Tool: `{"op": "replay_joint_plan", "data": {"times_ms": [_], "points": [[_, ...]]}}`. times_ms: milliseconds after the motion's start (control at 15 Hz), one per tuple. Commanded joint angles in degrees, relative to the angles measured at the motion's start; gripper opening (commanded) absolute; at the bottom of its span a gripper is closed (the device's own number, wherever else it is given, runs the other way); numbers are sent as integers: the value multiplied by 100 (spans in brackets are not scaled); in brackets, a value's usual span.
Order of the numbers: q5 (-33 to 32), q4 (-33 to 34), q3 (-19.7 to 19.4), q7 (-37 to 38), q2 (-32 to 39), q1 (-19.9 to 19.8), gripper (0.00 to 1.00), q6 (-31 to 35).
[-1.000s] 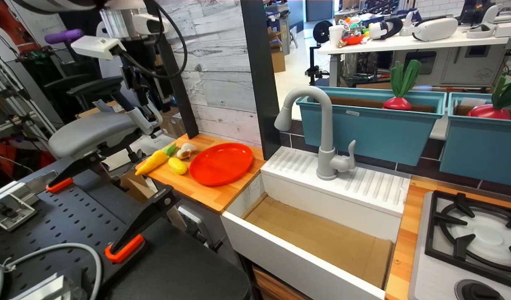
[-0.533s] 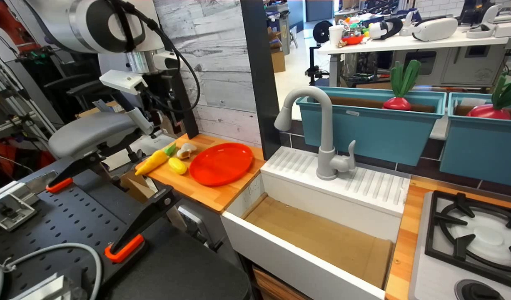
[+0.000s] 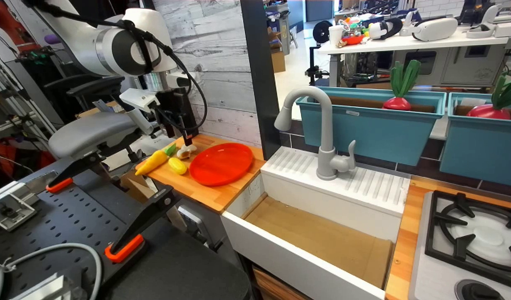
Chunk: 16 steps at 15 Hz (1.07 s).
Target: Pick up the plush animal and put it on the plate, then move the tap to the right
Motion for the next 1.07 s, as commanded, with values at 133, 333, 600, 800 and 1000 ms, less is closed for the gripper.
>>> {"op": "replay_joint_plan", "data": {"times_ms": [133,333,600,800,1000], "points": [[67,554,-243,276,459,294,74,-68],[55,819,-367,470,658,417,51,-102],[56,1107,-477,653,845,497,20,-238],[30,998,-509,661,736,513,0,-213],[2,695,-570,653,495,514,3,-106]]}}
